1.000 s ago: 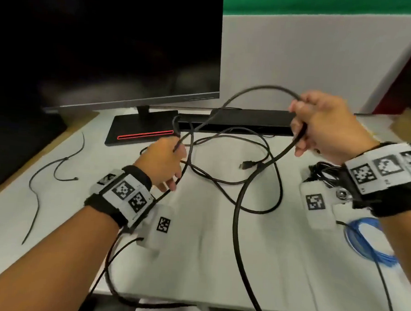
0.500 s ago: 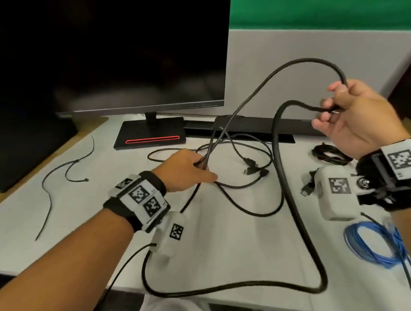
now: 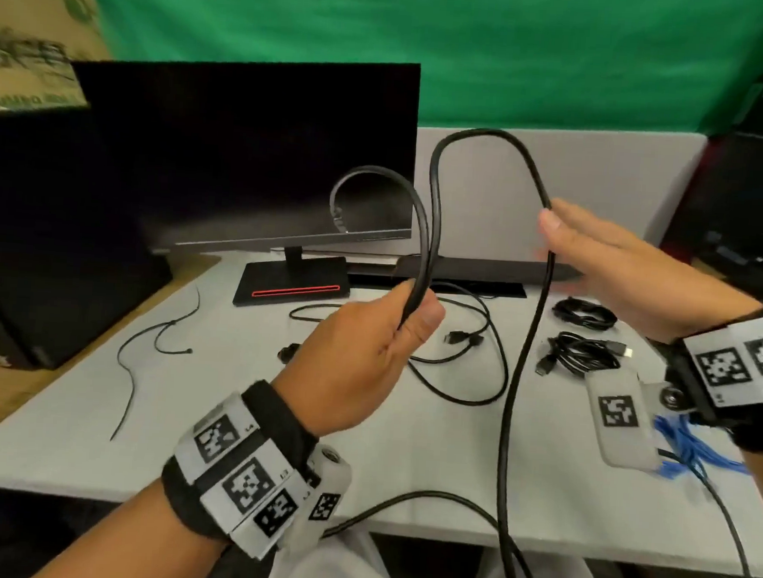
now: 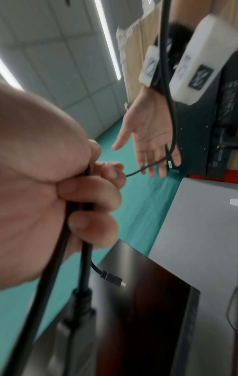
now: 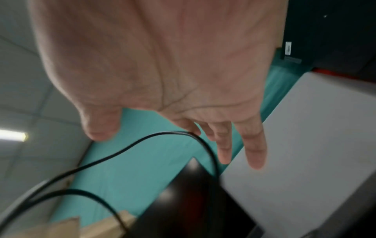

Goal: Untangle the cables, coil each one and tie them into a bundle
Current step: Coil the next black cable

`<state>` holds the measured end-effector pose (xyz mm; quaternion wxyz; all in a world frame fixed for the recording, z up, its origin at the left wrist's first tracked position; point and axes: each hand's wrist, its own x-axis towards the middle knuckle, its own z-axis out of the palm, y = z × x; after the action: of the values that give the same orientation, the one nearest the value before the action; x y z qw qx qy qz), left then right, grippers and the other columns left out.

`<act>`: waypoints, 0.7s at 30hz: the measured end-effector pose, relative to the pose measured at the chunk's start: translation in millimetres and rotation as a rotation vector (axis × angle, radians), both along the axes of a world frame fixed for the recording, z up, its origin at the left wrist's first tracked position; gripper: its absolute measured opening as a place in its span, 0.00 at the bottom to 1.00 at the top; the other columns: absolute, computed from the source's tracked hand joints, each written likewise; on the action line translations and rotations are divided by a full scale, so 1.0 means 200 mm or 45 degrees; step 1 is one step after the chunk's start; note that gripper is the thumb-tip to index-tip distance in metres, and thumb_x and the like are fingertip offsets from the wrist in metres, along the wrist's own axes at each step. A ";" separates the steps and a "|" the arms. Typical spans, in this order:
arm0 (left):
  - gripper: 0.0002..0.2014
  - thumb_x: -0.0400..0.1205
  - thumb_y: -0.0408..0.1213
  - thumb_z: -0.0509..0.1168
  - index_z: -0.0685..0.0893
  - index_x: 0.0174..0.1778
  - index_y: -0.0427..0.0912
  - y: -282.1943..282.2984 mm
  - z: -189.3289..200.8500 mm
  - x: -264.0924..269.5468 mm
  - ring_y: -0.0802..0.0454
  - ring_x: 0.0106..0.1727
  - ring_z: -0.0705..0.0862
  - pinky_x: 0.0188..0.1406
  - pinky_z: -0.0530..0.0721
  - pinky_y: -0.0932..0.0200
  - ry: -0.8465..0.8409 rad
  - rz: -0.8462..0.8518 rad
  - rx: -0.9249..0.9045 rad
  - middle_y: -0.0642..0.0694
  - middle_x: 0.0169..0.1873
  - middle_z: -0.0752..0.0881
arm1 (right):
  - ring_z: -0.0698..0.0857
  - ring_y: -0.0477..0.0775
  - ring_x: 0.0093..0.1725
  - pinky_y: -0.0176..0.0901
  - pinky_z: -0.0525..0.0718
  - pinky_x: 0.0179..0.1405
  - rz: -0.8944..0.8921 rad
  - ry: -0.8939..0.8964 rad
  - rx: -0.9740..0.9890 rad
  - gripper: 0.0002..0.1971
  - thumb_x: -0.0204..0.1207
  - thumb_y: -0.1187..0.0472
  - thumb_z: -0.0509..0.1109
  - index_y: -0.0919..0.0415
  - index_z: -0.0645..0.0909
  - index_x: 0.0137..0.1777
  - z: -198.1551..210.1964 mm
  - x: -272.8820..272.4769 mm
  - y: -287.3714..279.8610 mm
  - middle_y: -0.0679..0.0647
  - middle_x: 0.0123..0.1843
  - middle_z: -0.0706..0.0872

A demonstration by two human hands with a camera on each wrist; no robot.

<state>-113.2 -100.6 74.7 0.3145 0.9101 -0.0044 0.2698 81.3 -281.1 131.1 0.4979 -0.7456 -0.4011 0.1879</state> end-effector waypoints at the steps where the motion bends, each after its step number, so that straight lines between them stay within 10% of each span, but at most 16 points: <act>1: 0.19 0.85 0.63 0.43 0.73 0.48 0.56 -0.05 -0.01 -0.05 0.60 0.28 0.74 0.29 0.69 0.63 0.052 0.023 0.100 0.62 0.26 0.76 | 0.67 0.39 0.80 0.55 0.72 0.76 0.056 0.031 0.037 0.60 0.54 0.15 0.66 0.37 0.51 0.86 0.01 -0.07 -0.02 0.31 0.86 0.57; 5: 0.30 0.81 0.66 0.32 0.72 0.59 0.53 -0.24 -0.09 -0.16 0.52 0.29 0.74 0.30 0.73 0.52 0.188 0.127 0.607 0.56 0.27 0.74 | 0.72 0.40 0.76 0.48 0.75 0.72 0.122 -0.289 -0.047 0.51 0.58 0.17 0.66 0.34 0.60 0.82 -0.04 -0.40 -0.08 0.35 0.84 0.65; 8: 0.29 0.85 0.62 0.35 0.72 0.66 0.49 -0.31 -0.14 -0.15 0.42 0.36 0.80 0.33 0.75 0.50 0.320 0.179 0.723 0.50 0.37 0.82 | 0.88 0.45 0.51 0.33 0.83 0.43 -0.045 -0.397 0.055 0.18 0.77 0.39 0.71 0.52 0.85 0.55 -0.09 -0.54 -0.09 0.44 0.54 0.91; 11: 0.23 0.89 0.58 0.41 0.72 0.65 0.48 -0.48 -0.18 -0.35 0.40 0.43 0.84 0.37 0.79 0.47 0.304 0.149 0.884 0.47 0.44 0.85 | 0.90 0.60 0.36 0.54 0.92 0.41 -0.130 -0.214 0.167 0.16 0.87 0.57 0.64 0.69 0.78 0.42 -0.18 -0.73 -0.23 0.60 0.47 0.92; 16: 0.32 0.82 0.68 0.43 0.79 0.64 0.50 -0.50 -0.06 -0.41 0.51 0.52 0.81 0.53 0.82 0.46 0.329 0.053 0.620 0.52 0.52 0.82 | 0.86 0.56 0.31 0.55 0.92 0.38 -0.048 0.094 0.244 0.13 0.89 0.61 0.59 0.65 0.76 0.42 -0.20 -0.75 -0.33 0.60 0.35 0.82; 21: 0.27 0.81 0.60 0.63 0.74 0.73 0.50 -0.32 0.09 -0.50 0.53 0.66 0.78 0.65 0.77 0.54 -0.163 0.305 0.354 0.51 0.66 0.77 | 0.75 0.50 0.29 0.54 0.90 0.37 0.140 0.183 0.315 0.13 0.89 0.61 0.58 0.63 0.76 0.42 -0.13 -0.73 -0.44 0.55 0.33 0.76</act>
<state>-212.5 -165.3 93.3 0.1504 0.9198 0.0468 0.3594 -64.3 -368.3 105.7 0.6023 -0.6400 -0.4249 0.2168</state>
